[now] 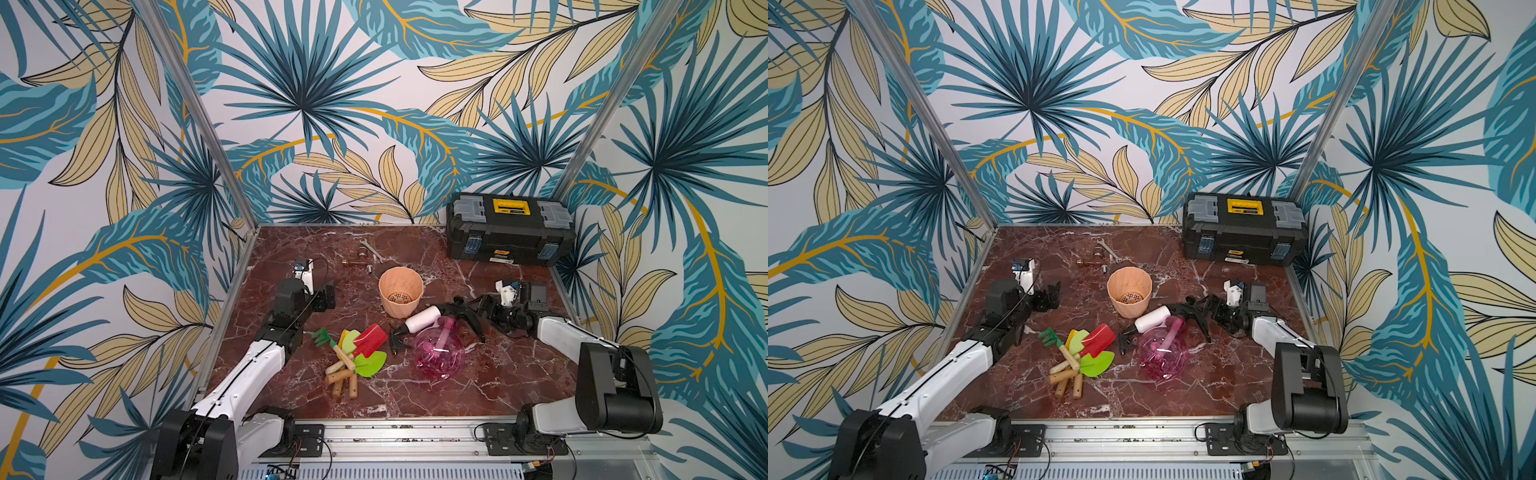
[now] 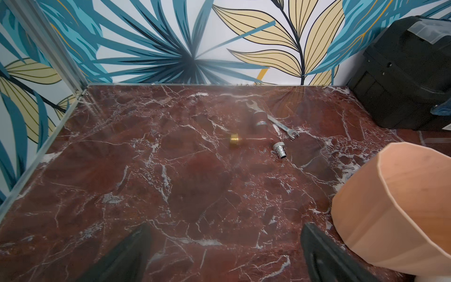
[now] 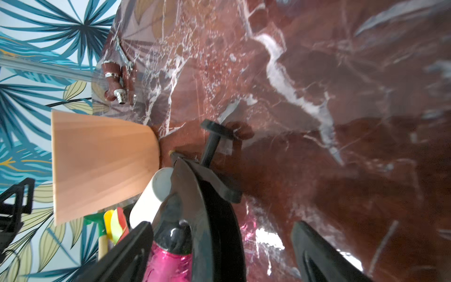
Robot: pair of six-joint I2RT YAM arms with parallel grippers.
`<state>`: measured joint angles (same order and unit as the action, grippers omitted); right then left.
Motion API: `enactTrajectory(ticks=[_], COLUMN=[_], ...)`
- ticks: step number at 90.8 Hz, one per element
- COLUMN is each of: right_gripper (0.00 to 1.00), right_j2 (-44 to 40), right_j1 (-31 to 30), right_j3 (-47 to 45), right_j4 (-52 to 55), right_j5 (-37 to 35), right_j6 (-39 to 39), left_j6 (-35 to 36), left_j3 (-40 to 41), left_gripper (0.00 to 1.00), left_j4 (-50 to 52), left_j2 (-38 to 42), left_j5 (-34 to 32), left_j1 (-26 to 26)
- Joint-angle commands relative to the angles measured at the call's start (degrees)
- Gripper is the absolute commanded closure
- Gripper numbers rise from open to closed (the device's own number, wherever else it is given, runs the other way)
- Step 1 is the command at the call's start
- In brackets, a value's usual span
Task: Organize the gardening tools
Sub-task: Pick up the gardening tool from the center of the board.
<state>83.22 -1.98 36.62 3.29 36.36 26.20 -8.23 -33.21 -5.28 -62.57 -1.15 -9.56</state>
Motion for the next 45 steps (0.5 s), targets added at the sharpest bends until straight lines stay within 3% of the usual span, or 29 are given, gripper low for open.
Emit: enactTrajectory(ticks=[1, 45], right_gripper=[0.13, 0.36], right_j2=[2.14, 5.20], right_j1=[-0.22, -0.22], right_j3=[-1.81, -7.52], right_j4=[-1.47, -12.68], right_j5=[7.85, 14.55], right_j6=[3.43, 7.14], left_j6=[-1.19, 0.49], left_j3=[0.47, 2.60], left_gripper=[0.00, 0.00], left_j4=[2.40, 1.06], left_j2=[1.68, 2.43], left_j5=[1.17, -0.22], left_j1=[-0.62, -0.98])
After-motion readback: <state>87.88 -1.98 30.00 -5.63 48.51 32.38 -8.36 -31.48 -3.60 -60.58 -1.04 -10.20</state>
